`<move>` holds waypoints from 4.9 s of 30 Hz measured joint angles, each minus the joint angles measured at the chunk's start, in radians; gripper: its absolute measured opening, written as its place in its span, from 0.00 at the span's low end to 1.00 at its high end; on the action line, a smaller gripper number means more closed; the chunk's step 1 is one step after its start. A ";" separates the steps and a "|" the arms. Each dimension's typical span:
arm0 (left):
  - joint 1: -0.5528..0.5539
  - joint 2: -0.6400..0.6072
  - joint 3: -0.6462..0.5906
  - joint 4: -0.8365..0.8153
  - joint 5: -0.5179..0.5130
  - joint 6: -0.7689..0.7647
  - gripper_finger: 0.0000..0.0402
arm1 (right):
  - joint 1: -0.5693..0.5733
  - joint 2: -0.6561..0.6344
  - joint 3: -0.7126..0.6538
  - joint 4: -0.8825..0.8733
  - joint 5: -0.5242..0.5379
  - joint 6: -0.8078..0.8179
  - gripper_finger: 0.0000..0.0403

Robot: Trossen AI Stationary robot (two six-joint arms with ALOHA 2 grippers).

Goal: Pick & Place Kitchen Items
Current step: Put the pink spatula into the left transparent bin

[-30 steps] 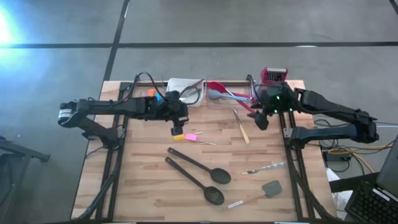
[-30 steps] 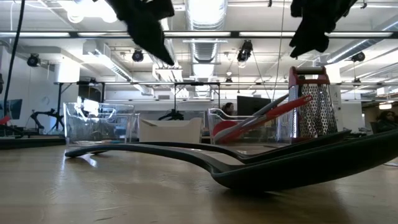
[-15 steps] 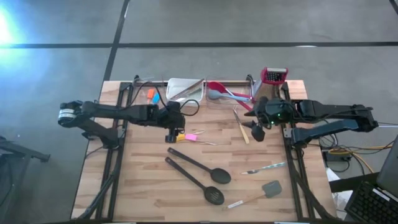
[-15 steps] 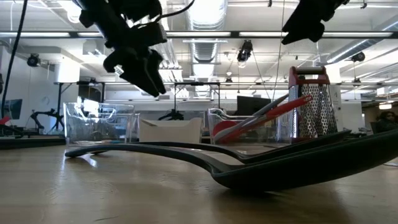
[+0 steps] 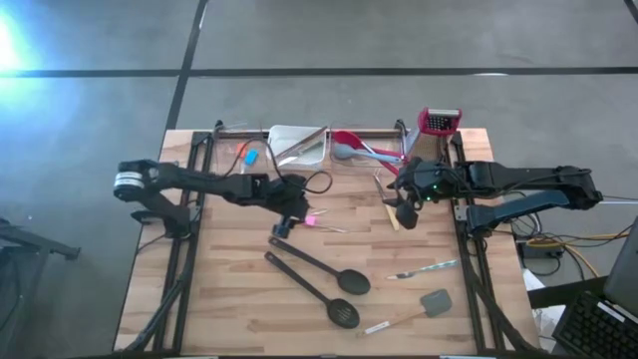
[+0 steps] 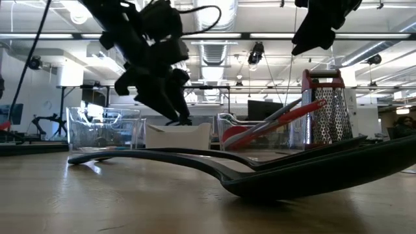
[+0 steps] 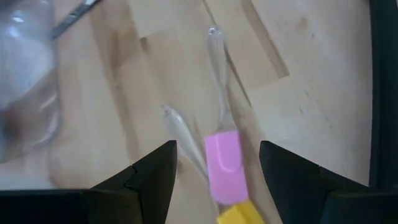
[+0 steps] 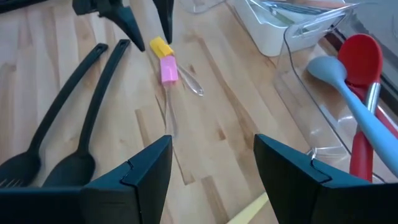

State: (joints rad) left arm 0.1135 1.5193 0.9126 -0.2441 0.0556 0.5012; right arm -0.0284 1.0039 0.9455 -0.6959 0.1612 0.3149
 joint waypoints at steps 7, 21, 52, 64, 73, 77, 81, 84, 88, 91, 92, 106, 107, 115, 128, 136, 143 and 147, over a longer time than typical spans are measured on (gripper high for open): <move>0.000 0.128 0.078 -0.030 0.047 0.024 0.58 | 0.000 -0.002 0.001 -0.001 -0.001 0.005 0.54; 0.003 0.280 0.119 -0.045 0.042 0.028 0.58 | 0.000 -0.002 0.002 -0.003 -0.002 0.004 0.54; 0.077 0.350 0.151 -0.079 0.131 -0.009 0.26 | 0.000 -0.002 0.002 -0.001 -0.003 0.007 0.54; 0.064 0.286 0.148 -0.097 0.138 -0.028 0.09 | 0.000 -0.002 0.002 -0.001 -0.002 0.006 0.54; 0.058 0.134 0.145 -0.144 0.117 -0.035 0.09 | 0.000 -0.001 0.002 -0.002 -0.002 0.005 0.54; 0.051 0.060 0.145 -0.142 0.068 -0.035 0.09 | 0.000 -0.001 0.002 -0.001 -0.002 0.006 0.54; 0.037 0.011 0.145 -0.185 -0.111 0.011 0.09 | 0.000 -0.001 0.000 0.002 -0.003 0.009 0.54; 0.023 -0.008 0.145 -0.248 -0.231 0.128 0.09 | 0.000 -0.001 -0.009 0.039 -0.003 0.005 0.54; 0.008 -0.010 0.144 -0.298 -0.270 0.302 0.09 | 0.000 0.006 -0.022 0.139 -0.020 -0.031 0.54; -0.012 -0.016 0.147 -0.287 -0.271 0.382 0.09 | 0.000 0.036 -0.025 0.213 -0.036 -0.066 0.54; -0.022 -0.017 0.149 -0.275 -0.270 0.396 0.09 | 0.000 0.049 -0.025 0.242 -0.039 -0.082 0.54; -0.218 -0.143 0.152 0.033 -0.279 0.528 0.08 | -0.003 0.210 -0.026 0.424 -0.117 -0.172 0.54; -0.224 -0.156 0.146 0.015 -0.301 0.530 0.08 | -0.002 0.206 -0.026 0.423 -0.117 -0.169 0.54; -0.212 -0.232 0.142 -0.389 -0.806 0.652 0.08 | -0.002 0.169 -0.026 0.401 -0.117 -0.161 0.54; -0.031 -0.284 0.160 -0.820 -0.919 0.722 0.08 | -0.003 0.176 -0.026 0.418 -0.110 -0.171 0.54; 0.179 -0.276 0.282 -0.976 -0.868 0.831 0.08 | -0.003 0.176 -0.026 0.418 -0.109 -0.165 0.54; 0.383 -0.197 0.312 -1.025 -0.738 0.953 0.08 | -0.003 0.176 -0.026 0.425 -0.096 -0.179 0.54; 0.419 -0.112 0.311 -1.011 -0.695 1.011 0.08 | -0.003 0.176 -0.026 0.425 -0.079 -0.189 0.54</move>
State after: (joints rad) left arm 0.5322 1.4074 1.2231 -1.2547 -0.6393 1.5118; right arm -0.0315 1.1797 0.9195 -0.2714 0.0826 0.1256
